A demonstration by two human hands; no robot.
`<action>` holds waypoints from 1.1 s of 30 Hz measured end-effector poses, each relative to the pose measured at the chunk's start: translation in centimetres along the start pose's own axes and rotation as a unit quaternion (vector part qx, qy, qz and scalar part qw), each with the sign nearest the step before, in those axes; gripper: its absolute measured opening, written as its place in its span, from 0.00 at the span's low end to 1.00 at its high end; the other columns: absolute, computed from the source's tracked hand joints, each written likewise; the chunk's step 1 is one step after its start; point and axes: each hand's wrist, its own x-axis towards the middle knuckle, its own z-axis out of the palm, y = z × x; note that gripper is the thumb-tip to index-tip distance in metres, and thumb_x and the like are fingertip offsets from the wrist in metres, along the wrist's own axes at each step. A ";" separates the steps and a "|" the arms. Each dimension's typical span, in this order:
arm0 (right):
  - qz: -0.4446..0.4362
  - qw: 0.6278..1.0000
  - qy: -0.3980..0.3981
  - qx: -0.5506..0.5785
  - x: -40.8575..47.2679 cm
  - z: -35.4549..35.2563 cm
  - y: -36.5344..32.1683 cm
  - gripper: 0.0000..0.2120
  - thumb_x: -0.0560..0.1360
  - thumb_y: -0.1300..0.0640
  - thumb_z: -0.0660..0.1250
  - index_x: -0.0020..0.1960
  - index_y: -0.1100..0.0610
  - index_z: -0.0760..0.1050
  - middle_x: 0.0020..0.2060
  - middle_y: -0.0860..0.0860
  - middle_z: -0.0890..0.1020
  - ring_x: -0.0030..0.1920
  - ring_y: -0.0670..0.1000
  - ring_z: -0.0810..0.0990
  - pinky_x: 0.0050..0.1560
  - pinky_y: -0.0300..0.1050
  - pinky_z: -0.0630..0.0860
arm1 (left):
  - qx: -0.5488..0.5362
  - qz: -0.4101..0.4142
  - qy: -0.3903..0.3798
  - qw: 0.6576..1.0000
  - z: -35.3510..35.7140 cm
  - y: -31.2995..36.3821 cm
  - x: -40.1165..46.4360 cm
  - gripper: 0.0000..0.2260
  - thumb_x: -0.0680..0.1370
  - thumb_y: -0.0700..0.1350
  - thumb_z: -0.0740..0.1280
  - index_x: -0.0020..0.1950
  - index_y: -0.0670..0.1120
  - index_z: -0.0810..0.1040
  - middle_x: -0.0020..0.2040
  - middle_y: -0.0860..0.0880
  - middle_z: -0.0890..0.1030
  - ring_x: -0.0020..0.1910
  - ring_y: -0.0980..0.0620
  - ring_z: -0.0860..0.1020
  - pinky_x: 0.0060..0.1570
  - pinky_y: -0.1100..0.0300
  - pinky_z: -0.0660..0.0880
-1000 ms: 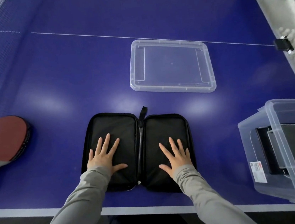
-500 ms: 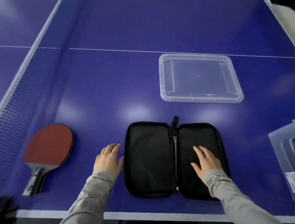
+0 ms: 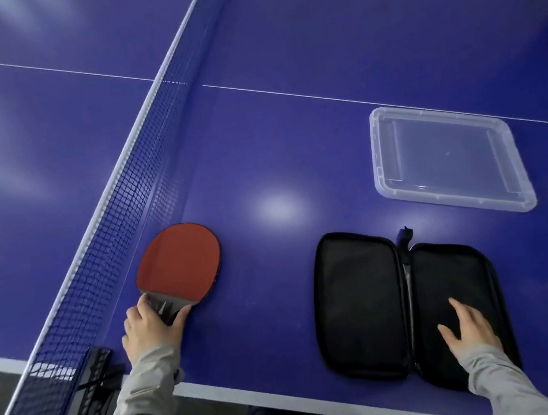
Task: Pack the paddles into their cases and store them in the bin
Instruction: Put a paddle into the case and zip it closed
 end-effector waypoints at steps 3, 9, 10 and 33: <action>0.009 1.000 -0.004 -0.003 -0.2 0.0 -0.2 0.28 0.74 0.56 0.66 0.72 0.56 0.61 0.69 0.58 0.67 0.67 0.61 0.67 0.61 0.57 0.68 | -0.058 0.007 -0.019 0.998 0.5 -1.0 0.4 0.40 0.64 0.53 0.78 0.69 0.41 0.63 0.61 0.38 0.71 0.63 0.36 0.69 0.58 0.40 0.69; 0.014 1.000 -0.018 0.001 -0.5 0.1 -0.5 0.29 0.74 0.55 0.65 0.72 0.55 0.60 0.70 0.57 0.65 0.68 0.59 0.65 0.63 0.56 0.66 | -0.038 -0.029 -0.035 0.998 1.1 -3.6 1.4 0.24 0.68 0.45 0.76 0.57 0.35 0.72 0.55 0.32 0.73 0.56 0.33 0.71 0.57 0.42 0.69; 0.014 1.000 -0.023 -0.003 -0.5 0.1 -0.5 0.29 0.75 0.55 0.65 0.72 0.55 0.60 0.70 0.57 0.65 0.69 0.58 0.65 0.63 0.55 0.66 | -0.021 -0.028 -0.052 0.998 1.1 -3.6 1.6 0.21 0.69 0.46 0.75 0.53 0.35 0.73 0.53 0.33 0.74 0.54 0.34 0.72 0.54 0.43 0.70; -0.072 0.996 0.011 -0.048 2.7 -1.9 9.3 0.30 0.75 0.48 0.62 0.74 0.52 0.57 0.73 0.52 0.60 0.73 0.52 0.58 0.67 0.50 0.64 | -0.113 0.064 -0.083 0.988 9.8 15.4 -16.4 0.11 0.72 0.45 0.70 0.43 0.39 0.72 0.49 0.38 0.75 0.50 0.37 0.75 0.45 0.54 0.65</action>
